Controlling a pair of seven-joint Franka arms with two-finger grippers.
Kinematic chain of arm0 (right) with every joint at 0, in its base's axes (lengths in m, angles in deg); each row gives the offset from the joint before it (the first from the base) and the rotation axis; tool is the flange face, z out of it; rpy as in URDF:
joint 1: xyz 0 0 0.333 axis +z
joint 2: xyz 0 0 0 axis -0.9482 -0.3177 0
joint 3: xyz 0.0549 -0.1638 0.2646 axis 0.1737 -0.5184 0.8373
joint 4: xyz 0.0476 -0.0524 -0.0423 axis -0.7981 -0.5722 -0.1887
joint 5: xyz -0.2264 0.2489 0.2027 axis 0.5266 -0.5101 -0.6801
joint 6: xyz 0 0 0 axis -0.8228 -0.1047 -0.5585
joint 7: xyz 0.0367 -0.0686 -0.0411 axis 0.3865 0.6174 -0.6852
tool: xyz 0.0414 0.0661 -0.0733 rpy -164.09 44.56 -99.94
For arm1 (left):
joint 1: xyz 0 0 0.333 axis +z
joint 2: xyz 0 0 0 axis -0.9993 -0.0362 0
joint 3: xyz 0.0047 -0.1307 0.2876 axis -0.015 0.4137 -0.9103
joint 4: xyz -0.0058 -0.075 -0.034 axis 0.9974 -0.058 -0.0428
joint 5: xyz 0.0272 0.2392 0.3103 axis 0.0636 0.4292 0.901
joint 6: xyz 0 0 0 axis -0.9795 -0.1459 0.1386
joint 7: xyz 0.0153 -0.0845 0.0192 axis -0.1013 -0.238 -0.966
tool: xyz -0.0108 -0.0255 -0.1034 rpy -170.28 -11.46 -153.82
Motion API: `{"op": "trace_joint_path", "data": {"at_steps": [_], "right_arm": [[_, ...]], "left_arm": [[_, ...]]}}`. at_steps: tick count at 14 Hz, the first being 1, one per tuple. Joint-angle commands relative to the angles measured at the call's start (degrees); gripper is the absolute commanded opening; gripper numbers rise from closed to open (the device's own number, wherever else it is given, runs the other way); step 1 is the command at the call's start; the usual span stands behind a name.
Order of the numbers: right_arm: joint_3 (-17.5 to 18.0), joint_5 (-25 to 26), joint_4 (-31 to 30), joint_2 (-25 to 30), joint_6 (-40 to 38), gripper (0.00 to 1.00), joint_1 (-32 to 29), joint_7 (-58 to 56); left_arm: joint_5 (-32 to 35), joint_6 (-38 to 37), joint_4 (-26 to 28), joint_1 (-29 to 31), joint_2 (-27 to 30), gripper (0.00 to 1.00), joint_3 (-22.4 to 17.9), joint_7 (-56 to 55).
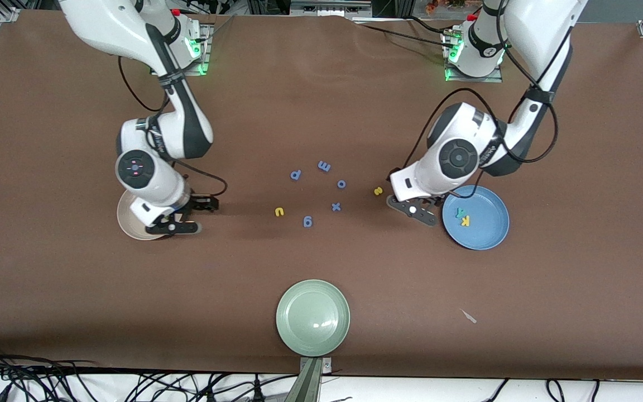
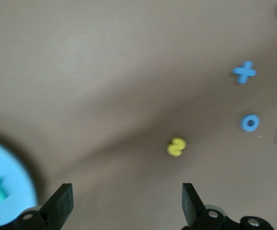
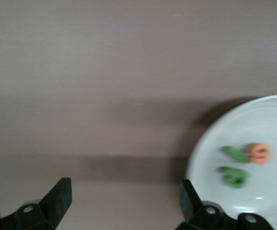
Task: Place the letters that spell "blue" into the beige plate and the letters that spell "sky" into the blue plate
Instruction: 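Grasp the yellow s with the left gripper while the right gripper grasps u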
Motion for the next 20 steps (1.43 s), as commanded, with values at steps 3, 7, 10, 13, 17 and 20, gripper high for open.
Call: {"op": "trace_joint_path", "data": {"at_steps": [3, 7, 10, 13, 17, 20], "right_arm": [[6.5, -0.3, 10.5, -7.8, -0.3, 1.00, -0.3, 9.7], [10.4, -0.2, 13.8, -11.6, 0.5, 1.00, 0.1, 12.2], [10.8, 0.0, 14.0, -12.8, 3.2, 1.00, 2.8, 13.8], [10.8, 0.6, 13.9, -14.3, 5.4, 1.00, 3.8, 13.6], [10.8, 1.1, 13.9, -14.8, 5.8, 1.00, 4.7, 12.6], [10.8, 1.9, 13.8, -15.3, 6.5, 0.82, 5.1, 12.6]], "left_arm": [[5.1, 8.5, 1.9, -2.5, -4.7, 0.99, 0.0, -1.2], [6.2, 10.9, 2.3, -3.3, -6.9, 0.94, -0.1, -1.1], [9.5, 11.1, 2.6, -4.4, -7.6, 0.85, -0.1, -1.2], [12.2, 11.1, 2.7, -4.5, -8.6, 0.78, 0.0, -1.4], [12.2, 11.1, 2.7, -6.9, -8.8, 0.74, 0.0, -3.1], [13.5, 11.1, 3.1, -7.3, -9.0, 0.60, -0.1, -3.2]]}}
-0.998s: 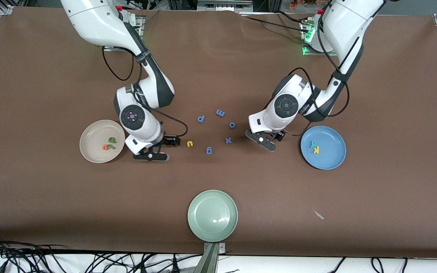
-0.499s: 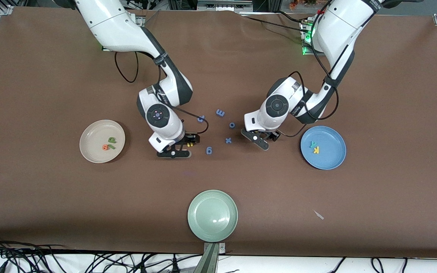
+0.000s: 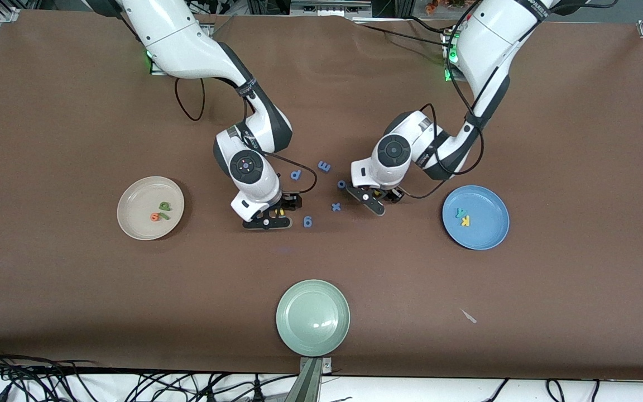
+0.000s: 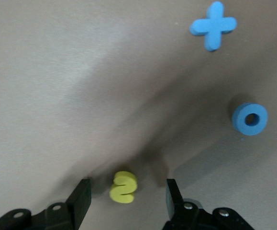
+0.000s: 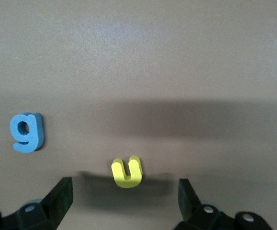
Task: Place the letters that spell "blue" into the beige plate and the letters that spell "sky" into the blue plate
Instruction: 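Grasp the yellow s with the left gripper while the right gripper grasps u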
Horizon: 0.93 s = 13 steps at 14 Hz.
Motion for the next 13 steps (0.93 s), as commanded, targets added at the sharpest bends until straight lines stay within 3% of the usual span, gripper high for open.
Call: {"op": "trace_joint_path", "data": {"at_steps": [1, 4, 5, 9, 13], "right_arm": [[0.0, 0.9, 1.5, -1.6, 0.4, 0.71, 0.8, -0.3], [0.0, 0.4, 1.7, -1.8, 0.4, 0.10, 0.7, 0.1], [-0.1, 0.2, 1.7, -1.7, 0.3, 0.00, 0.7, -0.2], [-0.6, 0.1, 2.6, -0.3, -0.4, 0.00, -0.3, -0.5], [-1.2, 0.5, 2.6, 3.9, -8.0, 0.00, -5.2, -5.7]], "left_arm": [[5.0, 0.5, 0.9, 0.0, 0.5, 0.43, 0.0, -1.3], [6.7, 0.2, 0.7, 0.5, 1.0, 0.02, 0.0, -0.7], [6.7, -0.2, 0.6, 0.8, 1.7, 0.00, 0.0, -0.6], [6.0, -4.7, 0.1, 6.4, 7.1, 0.00, 0.1, 7.6], [4.9, -14.3, 0.0, 13.0, 11.9, 0.00, 0.1, 20.0]]}}
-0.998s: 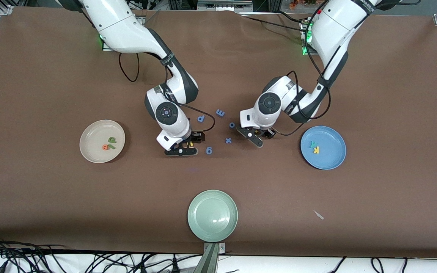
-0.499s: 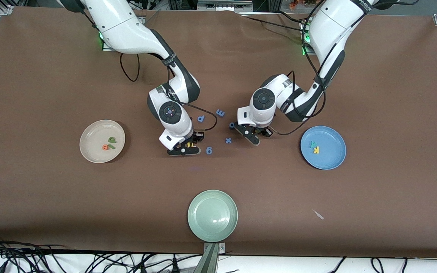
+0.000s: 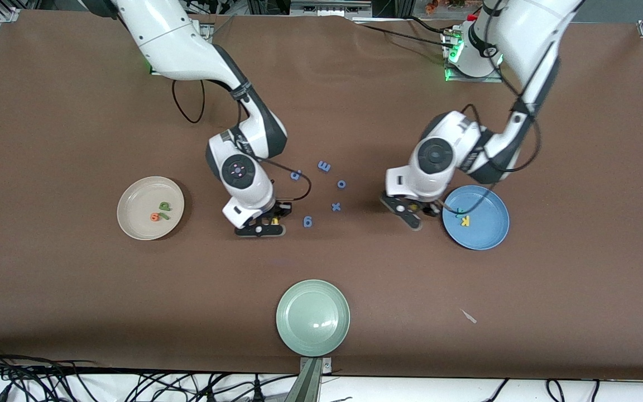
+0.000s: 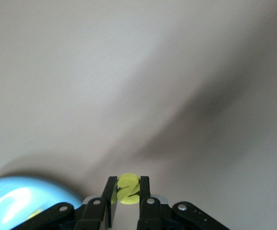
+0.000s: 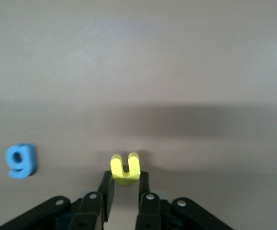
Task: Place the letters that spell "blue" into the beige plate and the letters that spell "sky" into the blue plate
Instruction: 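Drop the yellow s on the blue plate while the right gripper drops u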
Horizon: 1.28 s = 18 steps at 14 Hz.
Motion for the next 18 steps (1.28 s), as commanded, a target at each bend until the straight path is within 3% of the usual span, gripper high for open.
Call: {"op": "trace_joint_path", "data": {"at_steps": [1, 8, 9, 10, 11, 13, 15, 16, 17, 18], "right_arm": [[-0.8, 0.1, -0.2, 3.9, -6.9, 0.00, -3.8, -6.8], [-15.0, -0.4, -0.7, 5.4, -20.6, 0.00, -4.1, -24.4], [-16.5, -0.4, -0.7, 5.4, -22.1, 0.00, -4.2, -25.9], [-18.4, -0.4, -0.7, 5.4, -23.7, 0.00, -4.3, -27.2], [-19.8, -0.4, -0.7, 5.5, -25.2, 0.00, -4.3, -28.6], [-22.2, -0.4, -1.0, 5.4, -28.0, 0.00, -4.6, -30.4], [-22.3, -0.4, -2.6, 5.1, -28.3, 0.00, -7.3, -31.1], [-22.2, -0.4, -2.5, 4.8, -28.4, 0.27, -8.8, -31.2], [-22.2, -0.6, -2.5, 4.6, -28.4, 0.92, -9.4, -31.2], [-21.9, -0.8, -2.2, 4.8, -28.6, 1.00, -9.2, -31.2]], "left_arm": [[-0.1, -4.9, 1.3, 3.9, 3.0, 0.00, 0.4, 7.8], [0.8, -1.3, 2.7, 19.0, -0.6, 0.05, 0.3, 24.5], [0.8, 0.1, 3.4, 20.0, -0.9, 0.16, 0.4, 24.6], [0.8, 0.2, 3.5, 19.9, -0.8, 0.48, 0.4, 24.7], [0.7, -0.1, 3.2, 19.9, -0.5, 0.99, 0.5, 24.7], [-0.2, -0.7, 2.6, 20.0, 0.5, 1.00, 2.9, 23.3], [-1.7, -6.7, -1.3, 19.8, 1.6, 1.00, 3.8, 21.1], [-3.8, -9.8, -3.4, 20.1, 2.6, 1.00, 5.2, 20.8], [-6.1, -12.7, -5.2, 20.1, 4.0, 1.00, 5.3, 19.6], [-7.8, -14.8, -6.4, 20.0, 5.5, 1.00, 5.3, 17.6]]}}
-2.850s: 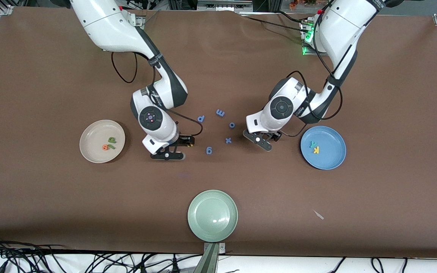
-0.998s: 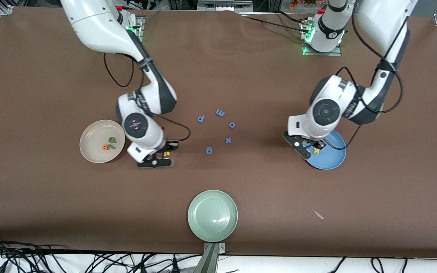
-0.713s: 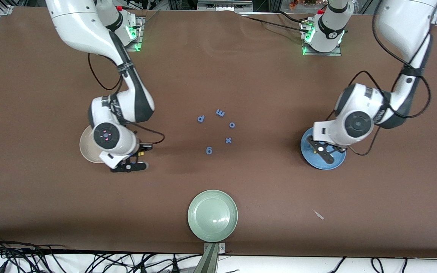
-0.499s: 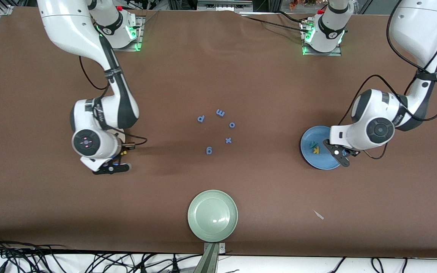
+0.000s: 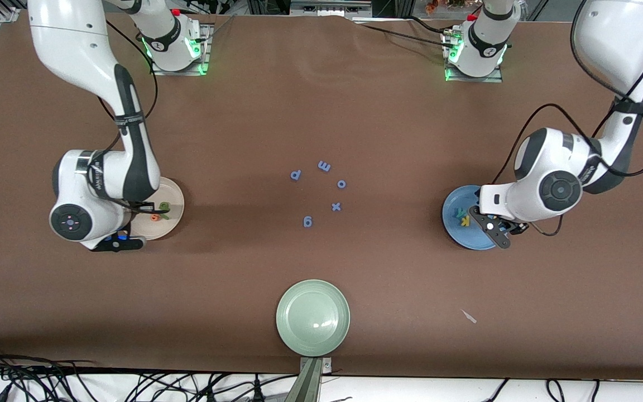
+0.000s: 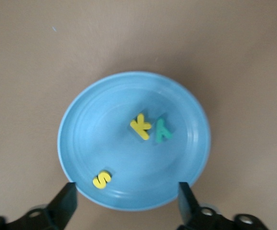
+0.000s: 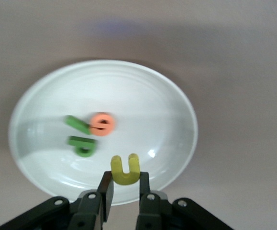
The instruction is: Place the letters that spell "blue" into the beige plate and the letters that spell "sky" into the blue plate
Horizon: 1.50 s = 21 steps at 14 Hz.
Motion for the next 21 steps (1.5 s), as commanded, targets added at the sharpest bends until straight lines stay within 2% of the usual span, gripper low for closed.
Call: {"op": "trace_joint_path", "data": {"at_steps": [1, 3, 5, 6, 7, 9, 10, 11, 13, 15, 16, 18, 19, 20, 21], "right_arm": [[0.8, -0.8, 0.3, 0.9, -1.7, 1.00, 0.0, -0.4], [0.9, -0.9, 2.6, 1.1, -4.0, 1.00, 0.7, -0.3], [1.1, -0.9, 6.6, 1.0, -6.8, 1.00, 0.7, -0.4], [1.1, -1.3, 8.2, 1.1, -8.0, 1.00, 1.1, -0.3], [1.1, -2.6, 9.5, 1.1, -9.1, 1.00, 1.4, -0.4], [1.0, -5.5, 11.5, 1.1, -11.9, 1.00, 1.5, -0.3], [1.0, -5.9, 12.5, 1.5, -13.7, 1.00, 1.7, -0.3], [1.0, -5.9, 13.2, 2.4, -15.4, 1.00, 2.2, -0.2], [0.9, -5.7, 13.7, 4.3, -17.7, 1.00, 2.6, 1.3], [0.7, -5.2, 13.7, 5.7, -18.4, 1.00, 3.2, 1.5], [0.9, -5.2, 13.7, 6.9, -18.7, 1.00, 3.4, 1.5], [0.8, -4.3, 13.3, 8.4, -18.5, 1.00, 4.9, 1.5], [1.2, -3.0, 11.3, 11.1, -18.0, 1.00, 4.9, 2.0], [3.6, -0.1, 8.4, 13.7, -16.4, 1.00, 4.4, 3.5], [8.3, 4.1, 4.8, 17.2, -13.6, 1.00, 2.4, 4.1]], "left_arm": [[-4.7, -6.9, -3.8, -1.0, 5.9, 1.00, 0.0, -4.3], [-5.3, -13.3, -8.1, -2.2, 7.3, 1.00, 0.3, -11.0], [-5.4, -20.9, -14.6, -3.1, 8.0, 1.00, 0.6, -15.6], [-7.6, -23.3, -17.4, -3.4, 8.1, 1.00, -0.1, -16.7], [-11.7, -23.9, -18.3, -4.1, 8.9, 1.00, -2.6, -17.3], [-17.6, -23.7, -16.7, -10.7, 13.5, 1.00, -14.5, -19.0], [-20.4, -23.0, -16.2, -12.8, 15.0, 1.00, -19.0, -18.4], [-21.6, -22.9, -15.8, -14.4, 16.7, 1.00, -21.2, -19.1], [-19.5, -22.0, -11.4, -16.0, 21.5, 1.00, -21.7, -23.9], [-13.5, -18.3, -6.5, -17.4, 25.3, 1.00, -21.6, -28.8], [-13.5, -16.7, -3.6, -16.7, 27.3, 1.00, -21.5, -29.1], [-12.9, -15.6, -1.7, -15.1, 29.5, 1.00, -21.3, -28.5], [-12.7, -15.6, -1.3, -14.7, 29.6, 1.00, -21.2, -28.3], [-12.7, -15.6, -1.4, -14.6, 29.6, 1.00, -21.2, -28.3], [-12.5, -15.5, -1.7, -14.6, 29.5, 1.00, -21.1, -28.8]]}}
